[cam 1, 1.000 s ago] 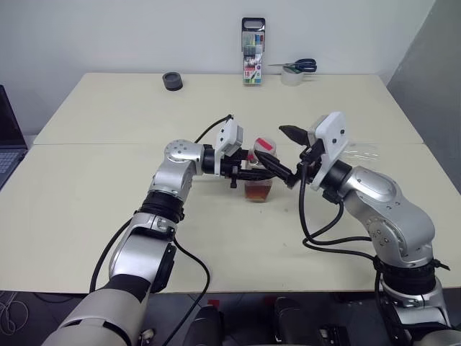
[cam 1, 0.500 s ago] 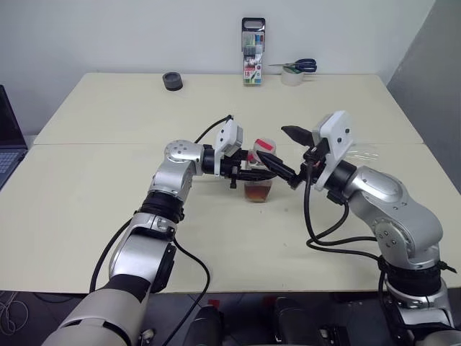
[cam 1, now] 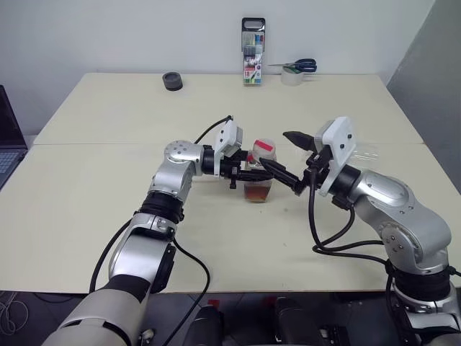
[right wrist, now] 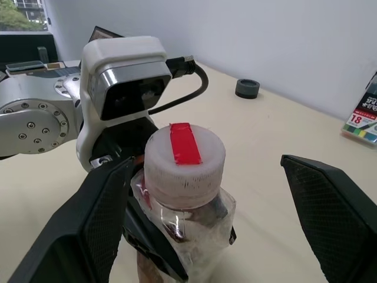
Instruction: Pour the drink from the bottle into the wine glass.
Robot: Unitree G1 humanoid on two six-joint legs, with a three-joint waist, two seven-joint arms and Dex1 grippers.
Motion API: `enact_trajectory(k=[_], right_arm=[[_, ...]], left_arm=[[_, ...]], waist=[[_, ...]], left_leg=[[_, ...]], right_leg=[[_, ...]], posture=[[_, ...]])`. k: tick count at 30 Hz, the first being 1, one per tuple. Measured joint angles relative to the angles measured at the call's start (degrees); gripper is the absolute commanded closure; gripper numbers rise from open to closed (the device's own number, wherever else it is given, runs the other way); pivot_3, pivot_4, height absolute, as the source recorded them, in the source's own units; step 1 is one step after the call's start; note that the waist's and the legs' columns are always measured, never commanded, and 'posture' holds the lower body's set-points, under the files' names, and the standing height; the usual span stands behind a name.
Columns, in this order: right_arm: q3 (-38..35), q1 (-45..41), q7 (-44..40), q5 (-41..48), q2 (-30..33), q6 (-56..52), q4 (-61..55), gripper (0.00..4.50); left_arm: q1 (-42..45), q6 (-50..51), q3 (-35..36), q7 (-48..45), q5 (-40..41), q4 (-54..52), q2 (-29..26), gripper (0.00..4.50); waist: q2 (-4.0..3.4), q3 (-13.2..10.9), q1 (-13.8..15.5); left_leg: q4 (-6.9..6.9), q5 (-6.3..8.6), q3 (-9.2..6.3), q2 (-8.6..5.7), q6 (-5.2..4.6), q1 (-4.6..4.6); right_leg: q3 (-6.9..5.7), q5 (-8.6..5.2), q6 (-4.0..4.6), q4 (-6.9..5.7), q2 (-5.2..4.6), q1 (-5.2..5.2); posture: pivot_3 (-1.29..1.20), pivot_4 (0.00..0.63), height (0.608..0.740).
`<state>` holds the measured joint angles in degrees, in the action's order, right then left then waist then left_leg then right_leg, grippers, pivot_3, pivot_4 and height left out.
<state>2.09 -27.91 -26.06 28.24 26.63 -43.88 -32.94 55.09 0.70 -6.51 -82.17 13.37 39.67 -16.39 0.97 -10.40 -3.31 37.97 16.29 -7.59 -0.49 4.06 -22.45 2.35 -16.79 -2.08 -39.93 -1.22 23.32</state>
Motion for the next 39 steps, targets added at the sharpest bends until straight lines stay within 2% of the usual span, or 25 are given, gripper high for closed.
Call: enact_trajectory(k=[8, 14, 23, 29, 39], right_arm=[[-1.05, 0.05, -0.11, 0.40, 0.97, -0.58, -0.04, 0.28], [-0.92, -0.37, -1.30, 4.41, 1.46, -2.51, -3.11, 0.28], [4.93, -3.20, 1.25, -4.13, -0.03, 1.30, 0.68, 0.28], [5.25, -3.21, 1.29, -6.72, -0.64, 2.42, 1.93, 0.28], [3.46, -2.52, 1.21, -5.96, -1.64, 1.61, 1.75, 0.28]], left_arm=[[-0.01, 0.00, 0.00, 0.01, 0.00, 0.00, 0.01, 2.81], [-0.04, 0.00, 0.00, 0.04, 0.01, 0.00, 0.02, 2.81], [-0.48, 0.00, 0.00, 0.09, 0.02, 0.00, 0.25, 2.81], [-0.49, 0.00, 0.00, 0.10, 0.02, -0.01, 0.26, 2.81], [-0.64, 0.02, -0.01, 0.12, 0.01, -0.04, 0.26, 2.81]], waist=[[0.00, 0.00, 0.01], [0.00, 0.00, 0.01], [0.00, 0.00, -0.01], [0.00, 0.00, -0.01], [0.00, 0.00, -0.01]], left_leg=[[0.00, 0.00, 0.00, 0.00, 0.00, 0.00], [0.01, 0.00, 0.00, 0.01, -0.01, 0.00], [0.02, -0.02, -0.01, 0.00, 0.04, -0.01], [0.02, -0.02, -0.01, 0.00, 0.03, 0.00], [0.02, -0.01, 0.00, 0.00, 0.03, 0.00]], right_leg=[[0.00, 0.00, 0.00, 0.00, 0.00, 0.00], [0.00, 0.00, 0.00, 0.00, 0.00, 0.00], [0.00, 0.00, 0.00, -0.01, 0.00, 0.00], [0.00, 0.00, 0.00, -0.01, 0.00, 0.00], [0.00, 0.00, 0.00, -0.01, 0.00, 0.00]], posture=[[0.00, 0.150, 0.740], [0.00, 0.150, 0.740], [0.00, 0.150, 0.740], [0.00, 0.150, 0.740], [0.00, 0.150, 0.740]])
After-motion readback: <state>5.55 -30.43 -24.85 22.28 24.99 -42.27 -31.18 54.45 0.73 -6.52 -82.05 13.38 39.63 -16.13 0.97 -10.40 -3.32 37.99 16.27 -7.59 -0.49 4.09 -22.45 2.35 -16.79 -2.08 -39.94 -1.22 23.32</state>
